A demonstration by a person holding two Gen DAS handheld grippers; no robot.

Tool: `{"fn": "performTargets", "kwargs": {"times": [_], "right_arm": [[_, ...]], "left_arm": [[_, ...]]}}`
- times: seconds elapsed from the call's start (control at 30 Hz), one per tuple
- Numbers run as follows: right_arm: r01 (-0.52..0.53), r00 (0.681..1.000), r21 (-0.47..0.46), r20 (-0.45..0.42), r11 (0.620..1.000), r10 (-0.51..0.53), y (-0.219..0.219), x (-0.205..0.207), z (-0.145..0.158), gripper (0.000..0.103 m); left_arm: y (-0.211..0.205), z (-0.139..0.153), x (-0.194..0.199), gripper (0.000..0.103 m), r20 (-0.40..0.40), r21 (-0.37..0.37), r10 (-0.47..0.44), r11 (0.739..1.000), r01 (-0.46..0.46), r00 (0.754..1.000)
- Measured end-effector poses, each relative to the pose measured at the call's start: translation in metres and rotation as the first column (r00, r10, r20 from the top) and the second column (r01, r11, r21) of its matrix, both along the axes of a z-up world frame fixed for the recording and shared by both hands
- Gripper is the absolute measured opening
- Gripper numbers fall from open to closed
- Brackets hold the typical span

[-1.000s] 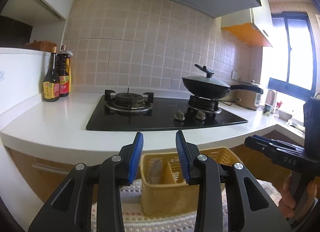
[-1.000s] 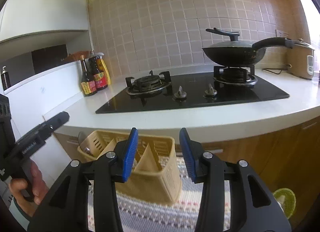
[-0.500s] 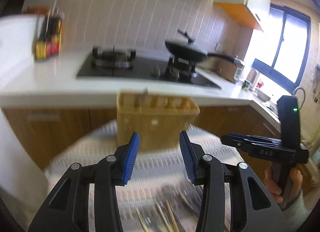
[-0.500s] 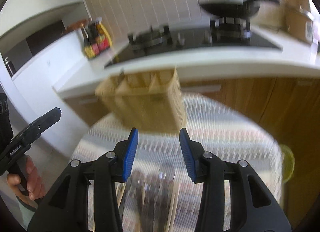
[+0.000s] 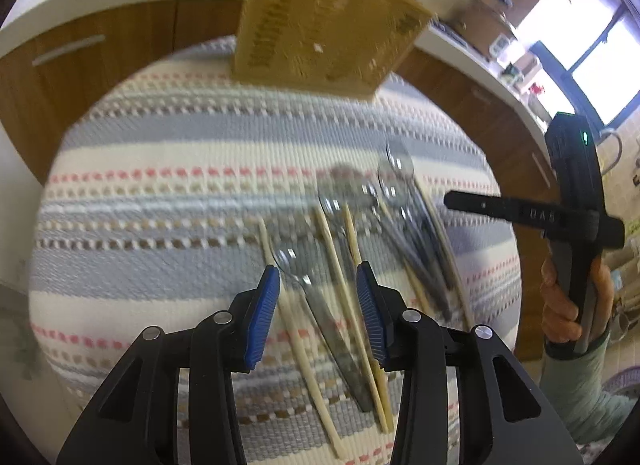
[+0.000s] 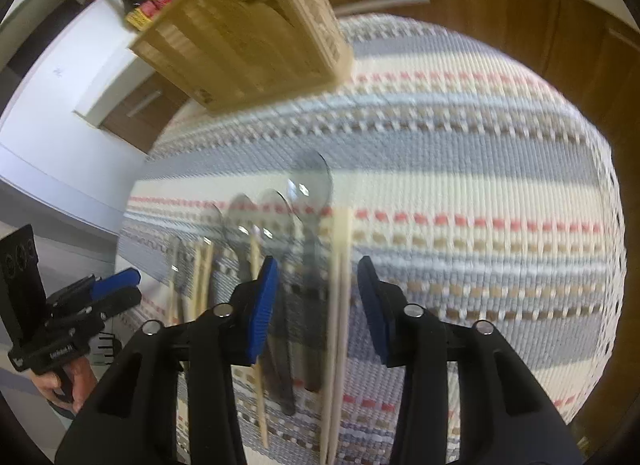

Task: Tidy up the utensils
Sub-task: 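Grasp one wooden chopstick with the left tool while the right tool grasps a chopstick pair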

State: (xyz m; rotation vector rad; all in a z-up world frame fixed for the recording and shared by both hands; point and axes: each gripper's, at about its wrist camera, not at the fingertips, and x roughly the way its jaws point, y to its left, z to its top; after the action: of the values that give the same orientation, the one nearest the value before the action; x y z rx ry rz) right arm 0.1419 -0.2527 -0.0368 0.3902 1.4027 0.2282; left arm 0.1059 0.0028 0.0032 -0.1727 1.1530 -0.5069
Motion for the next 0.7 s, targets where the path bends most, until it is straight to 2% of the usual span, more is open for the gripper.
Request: {"fn": "performTargets", "kwargs": {"times": [0.1, 0.23, 0.43, 0.6, 0.7], "right_arm": [[0.025, 0.999, 0.005, -0.034, 1.0, -0.025, -0.008, -0.007, -0.006, 0.027], [-0.004, 0.997, -0.003, -0.075, 1.0, 0.004, -0.005, -0.01, -0.014, 0.023], [-0.111, 0.992, -0.129, -0.075, 0.985, 0.102, 0.02, -0.014, -0.01, 0.021], [-0.193, 0.98, -0.223, -0.086, 0.956, 0.177, 0.038, -0.018, -0.007, 0.021], [-0.228, 0.973, -0.27, -0.093, 0.935, 0.211, 0.053, -0.02, -0.008, 0.021]], "left_arm": [[-0.006, -0.01, -0.004, 0.032, -0.025, 0.006, -0.02, 1.0, 0.02, 0.999], [-0.005, -0.019, -0.006, 0.03, -0.028, 0.056, 0.009, 0.998, -0.008, 1.0], [-0.003, -0.024, -0.015, 0.03, -0.05, 0.127, -0.003, 0.992, 0.009, 0.999], [-0.008, -0.026, -0.016, 0.029, -0.056, 0.173, -0.028, 0.984, 0.037, 0.998], [-0.021, -0.028, -0.012, 0.03, -0.052, 0.227, -0.05, 0.972, 0.061, 0.997]]}}
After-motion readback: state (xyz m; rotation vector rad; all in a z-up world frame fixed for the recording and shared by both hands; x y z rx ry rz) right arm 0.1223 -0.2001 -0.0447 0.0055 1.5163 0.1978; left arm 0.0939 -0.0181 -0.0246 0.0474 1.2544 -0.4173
